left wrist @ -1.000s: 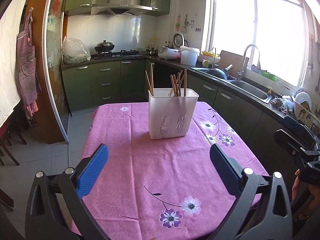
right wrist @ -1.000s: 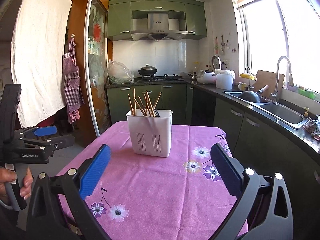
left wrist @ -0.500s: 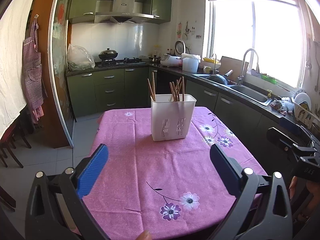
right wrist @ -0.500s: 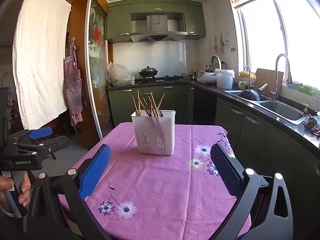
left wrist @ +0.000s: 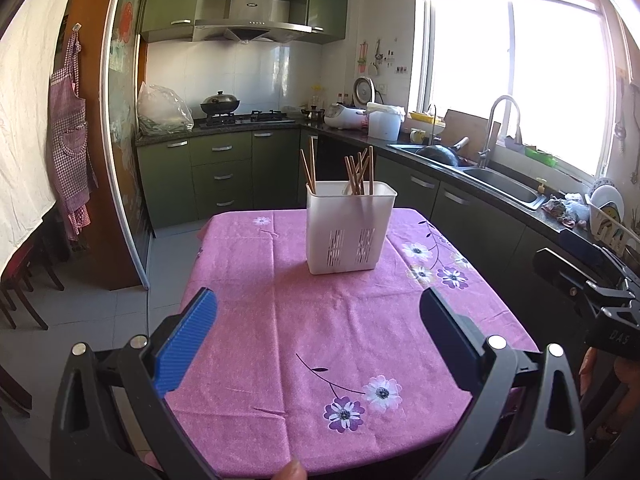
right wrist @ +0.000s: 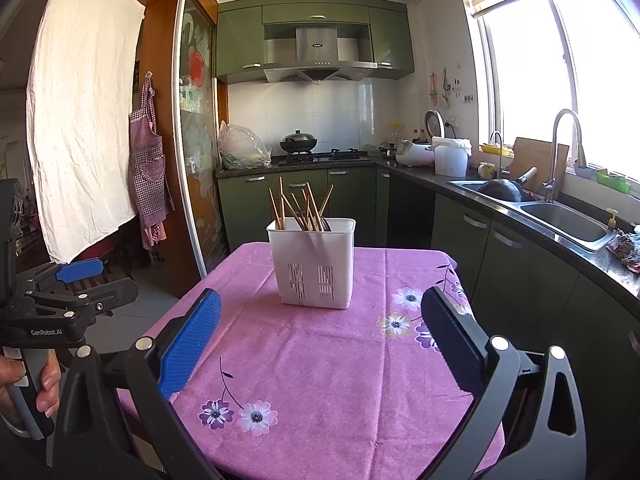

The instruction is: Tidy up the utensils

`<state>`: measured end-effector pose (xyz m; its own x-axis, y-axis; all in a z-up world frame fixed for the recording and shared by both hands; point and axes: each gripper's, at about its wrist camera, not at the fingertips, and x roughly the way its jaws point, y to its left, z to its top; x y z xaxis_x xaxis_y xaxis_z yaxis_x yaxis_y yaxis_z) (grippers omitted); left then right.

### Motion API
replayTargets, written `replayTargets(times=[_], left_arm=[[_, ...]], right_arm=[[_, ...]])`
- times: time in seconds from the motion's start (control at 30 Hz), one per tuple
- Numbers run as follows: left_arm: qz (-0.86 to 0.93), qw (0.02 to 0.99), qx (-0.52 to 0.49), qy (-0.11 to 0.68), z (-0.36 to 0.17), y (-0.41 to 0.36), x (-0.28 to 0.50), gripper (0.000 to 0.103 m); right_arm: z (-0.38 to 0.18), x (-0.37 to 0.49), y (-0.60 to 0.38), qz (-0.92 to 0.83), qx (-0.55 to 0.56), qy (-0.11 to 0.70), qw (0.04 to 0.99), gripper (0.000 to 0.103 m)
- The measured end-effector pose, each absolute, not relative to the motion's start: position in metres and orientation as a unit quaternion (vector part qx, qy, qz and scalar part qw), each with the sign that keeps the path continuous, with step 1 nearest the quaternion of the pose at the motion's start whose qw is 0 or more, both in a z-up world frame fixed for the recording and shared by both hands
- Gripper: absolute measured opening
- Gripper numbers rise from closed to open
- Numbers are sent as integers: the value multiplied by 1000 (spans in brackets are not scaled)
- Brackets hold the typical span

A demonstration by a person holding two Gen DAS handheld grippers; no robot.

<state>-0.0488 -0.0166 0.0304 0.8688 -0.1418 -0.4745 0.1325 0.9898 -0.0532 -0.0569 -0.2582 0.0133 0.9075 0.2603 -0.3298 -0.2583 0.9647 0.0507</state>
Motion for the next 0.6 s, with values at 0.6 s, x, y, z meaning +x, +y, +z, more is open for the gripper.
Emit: replayTargets(times=[0.6], left_arm=[[-65,968,-4,243,30,-15,-52,97]], right_arm=[[10,-52,-254,137,3,174,975,99]])
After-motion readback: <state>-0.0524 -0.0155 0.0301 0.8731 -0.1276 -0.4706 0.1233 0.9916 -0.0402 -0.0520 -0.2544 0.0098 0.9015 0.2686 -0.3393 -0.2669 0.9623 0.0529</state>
